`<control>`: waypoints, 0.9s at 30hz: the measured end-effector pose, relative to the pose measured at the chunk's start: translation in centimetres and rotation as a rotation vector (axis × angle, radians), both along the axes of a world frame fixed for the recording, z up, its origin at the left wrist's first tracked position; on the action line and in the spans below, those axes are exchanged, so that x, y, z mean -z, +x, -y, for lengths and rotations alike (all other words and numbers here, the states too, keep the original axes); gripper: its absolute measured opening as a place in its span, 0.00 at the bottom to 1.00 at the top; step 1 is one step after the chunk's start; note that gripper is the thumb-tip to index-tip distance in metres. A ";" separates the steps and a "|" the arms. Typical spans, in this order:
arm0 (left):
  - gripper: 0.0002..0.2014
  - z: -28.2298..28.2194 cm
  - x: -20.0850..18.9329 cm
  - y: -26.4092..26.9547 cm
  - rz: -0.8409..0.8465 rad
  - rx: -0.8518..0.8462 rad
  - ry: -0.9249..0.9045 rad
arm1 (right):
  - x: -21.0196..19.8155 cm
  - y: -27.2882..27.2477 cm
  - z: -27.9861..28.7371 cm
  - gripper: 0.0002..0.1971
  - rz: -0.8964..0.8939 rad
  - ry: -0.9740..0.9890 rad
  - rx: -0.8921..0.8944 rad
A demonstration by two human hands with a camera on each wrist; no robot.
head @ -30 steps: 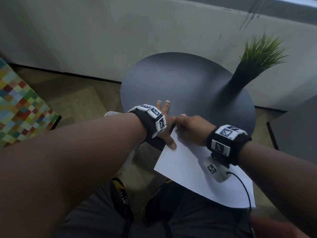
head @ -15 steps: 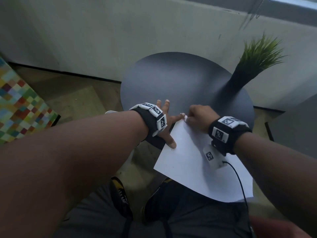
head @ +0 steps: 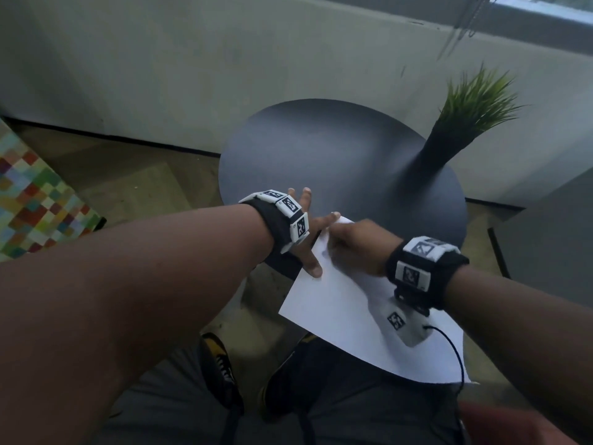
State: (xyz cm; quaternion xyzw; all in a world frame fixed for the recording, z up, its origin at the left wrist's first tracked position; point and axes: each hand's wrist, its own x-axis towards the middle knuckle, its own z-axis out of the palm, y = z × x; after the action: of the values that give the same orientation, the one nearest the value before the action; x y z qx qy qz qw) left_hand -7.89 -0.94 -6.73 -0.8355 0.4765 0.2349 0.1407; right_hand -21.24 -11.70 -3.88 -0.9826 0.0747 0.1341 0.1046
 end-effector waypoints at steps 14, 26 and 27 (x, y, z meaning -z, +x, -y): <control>0.69 0.0 0.1 0.1 0.024 0.010 -0.008 | 0.4 -0.4 1.7 0.06 0.090 -0.016 0.182; 0.71 0.3 0.3 0.0 0.056 0.017 0.011 | 0.4 -2.3 -0.6 0.07 0.002 0.071 0.020; 0.71 0.3 0.3 0.1 0.049 0.015 0.011 | 0.1 -2.4 -0.1 0.07 -0.003 0.083 0.046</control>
State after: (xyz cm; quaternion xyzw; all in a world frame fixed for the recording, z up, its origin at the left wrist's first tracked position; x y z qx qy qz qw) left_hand -7.84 -1.26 -7.00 -0.8366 0.4778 0.2159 0.1587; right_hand -23.60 -11.56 -3.97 -0.9752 0.0919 0.1362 0.1480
